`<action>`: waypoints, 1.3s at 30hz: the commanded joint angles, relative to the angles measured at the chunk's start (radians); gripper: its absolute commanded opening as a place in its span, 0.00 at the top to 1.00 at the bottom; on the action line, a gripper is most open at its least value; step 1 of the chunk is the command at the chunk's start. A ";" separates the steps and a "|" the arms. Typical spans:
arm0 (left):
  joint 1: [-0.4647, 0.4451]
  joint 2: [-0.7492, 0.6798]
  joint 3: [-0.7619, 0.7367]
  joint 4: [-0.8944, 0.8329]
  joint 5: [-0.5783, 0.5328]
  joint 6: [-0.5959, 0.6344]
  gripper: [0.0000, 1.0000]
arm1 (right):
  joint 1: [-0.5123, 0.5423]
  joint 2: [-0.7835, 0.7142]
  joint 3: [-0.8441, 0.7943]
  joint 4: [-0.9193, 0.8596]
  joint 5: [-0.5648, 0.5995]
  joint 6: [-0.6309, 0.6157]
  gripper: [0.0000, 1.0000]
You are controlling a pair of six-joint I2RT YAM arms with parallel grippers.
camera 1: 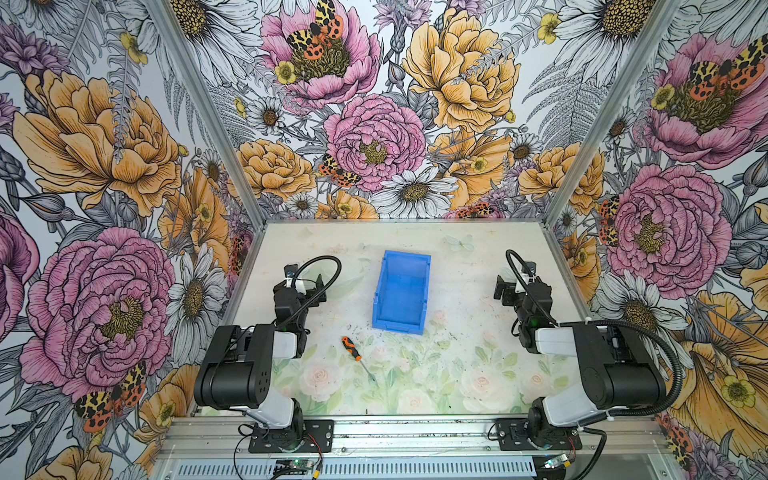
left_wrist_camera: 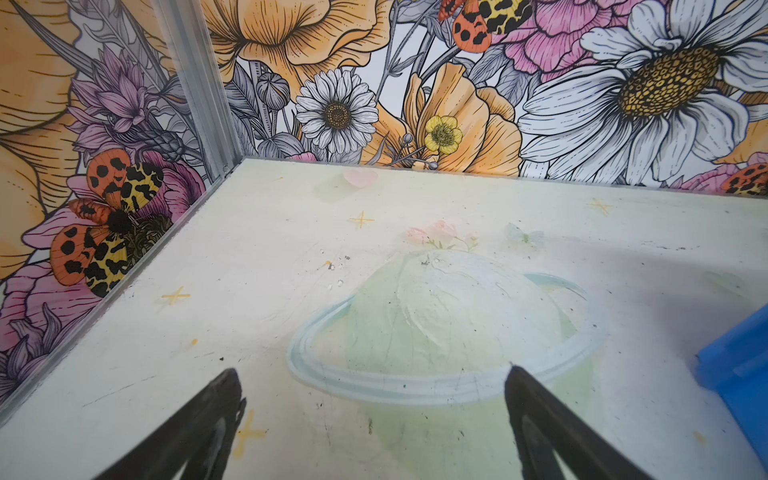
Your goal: Put the screwdriver in the bin
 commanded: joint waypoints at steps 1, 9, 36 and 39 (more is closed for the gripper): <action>0.003 0.003 0.014 0.025 0.026 0.006 0.01 | 0.002 0.006 -0.003 0.041 -0.001 0.008 0.01; 0.003 0.004 0.013 0.024 0.026 0.006 0.01 | 0.002 0.006 -0.002 0.041 -0.001 0.009 0.01; -0.105 -0.392 0.295 -0.893 -0.328 -0.297 0.01 | 0.201 -0.440 0.341 -0.926 0.160 0.134 0.01; -0.155 -0.420 0.338 -0.994 -0.329 -0.329 0.01 | 0.268 -0.474 0.361 -0.964 0.146 0.138 0.01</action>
